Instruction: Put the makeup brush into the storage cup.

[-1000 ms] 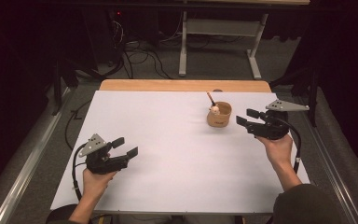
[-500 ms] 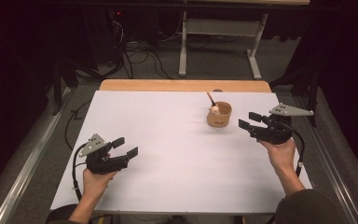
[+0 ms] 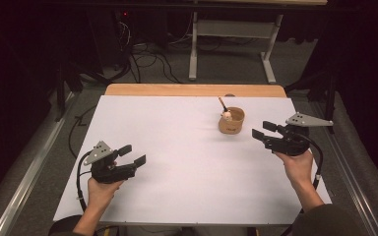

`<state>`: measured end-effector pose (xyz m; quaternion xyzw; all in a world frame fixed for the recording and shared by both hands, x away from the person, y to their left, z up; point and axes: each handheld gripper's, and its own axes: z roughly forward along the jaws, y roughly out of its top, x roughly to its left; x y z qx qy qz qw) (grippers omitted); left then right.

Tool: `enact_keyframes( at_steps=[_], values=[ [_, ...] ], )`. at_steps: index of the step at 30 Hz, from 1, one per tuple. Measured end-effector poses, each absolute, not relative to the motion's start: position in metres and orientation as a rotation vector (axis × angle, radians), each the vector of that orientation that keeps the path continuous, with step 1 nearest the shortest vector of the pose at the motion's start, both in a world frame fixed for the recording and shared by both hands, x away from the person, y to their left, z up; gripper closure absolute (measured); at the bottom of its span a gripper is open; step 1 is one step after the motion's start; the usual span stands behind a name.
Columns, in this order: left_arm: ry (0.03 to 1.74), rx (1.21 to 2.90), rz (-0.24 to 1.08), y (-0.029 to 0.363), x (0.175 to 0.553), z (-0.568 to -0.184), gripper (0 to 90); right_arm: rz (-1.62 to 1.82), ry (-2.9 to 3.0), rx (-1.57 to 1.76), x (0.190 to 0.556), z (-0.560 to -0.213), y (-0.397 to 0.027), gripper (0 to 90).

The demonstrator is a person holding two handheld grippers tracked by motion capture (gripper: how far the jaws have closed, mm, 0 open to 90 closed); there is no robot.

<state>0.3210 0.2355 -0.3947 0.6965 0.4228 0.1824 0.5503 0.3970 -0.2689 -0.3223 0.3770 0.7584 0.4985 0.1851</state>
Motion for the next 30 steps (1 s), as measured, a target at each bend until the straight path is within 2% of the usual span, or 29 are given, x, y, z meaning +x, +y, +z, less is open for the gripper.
enact_keyframes(
  at_steps=[30],
  values=[
    [0.999,1.650,0.428,0.235,0.321,-0.395,27.8,1.432,2.152,1.048,0.375,-0.330,-0.269,44.6]
  ],
)
